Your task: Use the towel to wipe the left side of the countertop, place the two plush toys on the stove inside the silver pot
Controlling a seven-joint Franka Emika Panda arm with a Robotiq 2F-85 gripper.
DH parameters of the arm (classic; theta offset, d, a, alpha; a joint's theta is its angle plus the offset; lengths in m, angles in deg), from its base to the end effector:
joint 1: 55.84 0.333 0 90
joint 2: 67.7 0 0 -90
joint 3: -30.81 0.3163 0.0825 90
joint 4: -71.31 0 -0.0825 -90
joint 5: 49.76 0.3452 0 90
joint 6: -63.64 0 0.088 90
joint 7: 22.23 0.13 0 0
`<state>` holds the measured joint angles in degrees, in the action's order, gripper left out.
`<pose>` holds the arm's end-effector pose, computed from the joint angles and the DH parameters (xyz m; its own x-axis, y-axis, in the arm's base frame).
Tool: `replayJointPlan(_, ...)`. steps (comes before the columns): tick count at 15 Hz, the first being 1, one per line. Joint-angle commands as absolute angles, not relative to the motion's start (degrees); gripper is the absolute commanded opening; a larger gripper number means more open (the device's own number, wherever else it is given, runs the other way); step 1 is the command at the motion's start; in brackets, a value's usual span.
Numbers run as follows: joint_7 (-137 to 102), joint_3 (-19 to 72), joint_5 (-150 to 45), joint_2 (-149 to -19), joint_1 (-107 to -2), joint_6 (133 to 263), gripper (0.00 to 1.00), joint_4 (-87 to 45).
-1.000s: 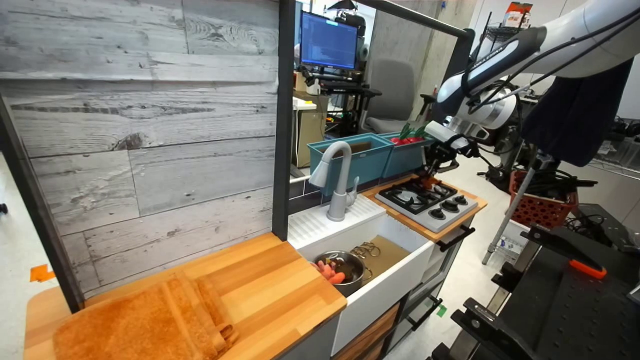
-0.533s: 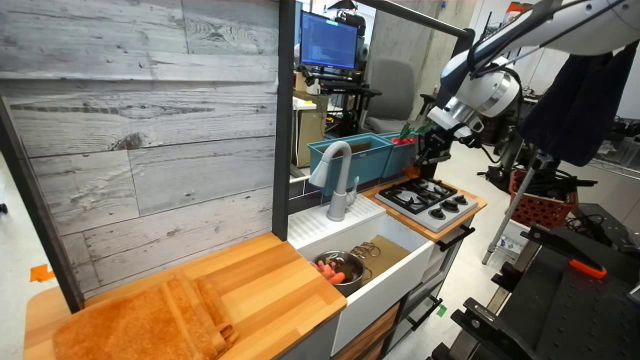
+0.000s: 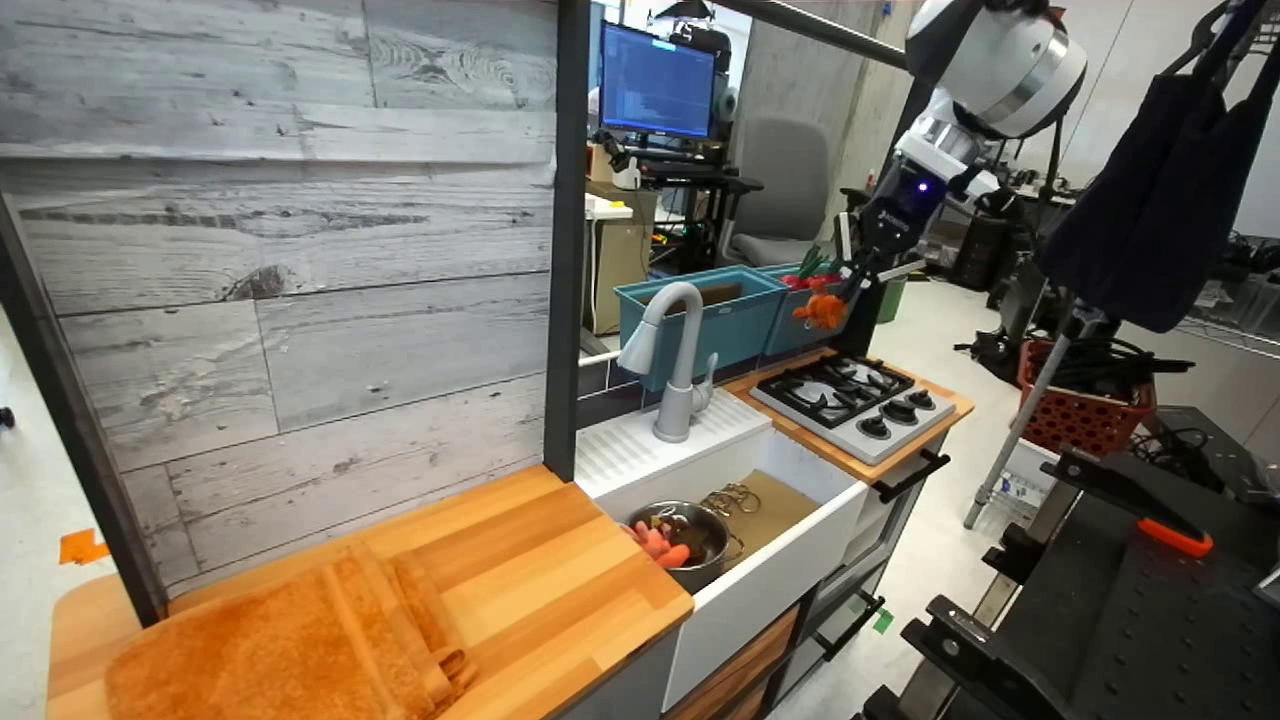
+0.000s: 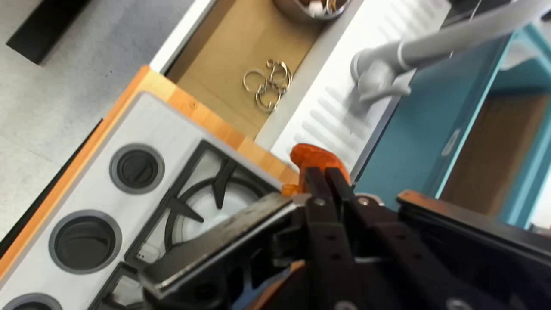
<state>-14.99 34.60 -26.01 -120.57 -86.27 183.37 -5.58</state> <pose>0.6241 -0.2920 0.1644 0.6679 -0.6977 -0.2590 -0.7403 -0.5870 -0.3276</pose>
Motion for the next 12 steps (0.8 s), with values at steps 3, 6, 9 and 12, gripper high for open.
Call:
replayJointPlan(3,-22.59,33.16,-25.92,-106.03,-79.74,175.73,0.01,-24.84)
replayJointPlan(6,-24.64,32.67,-27.90,-102.94,-73.29,177.24,0.01,-32.56)
replayJointPlan(9,-24.94,33.10,-30.76,-102.98,-65.79,182.40,0.01,-38.85)
replayJointPlan(12,-21.60,33.58,-35.12,-107.25,-57.47,191.03,0.01,-41.58)
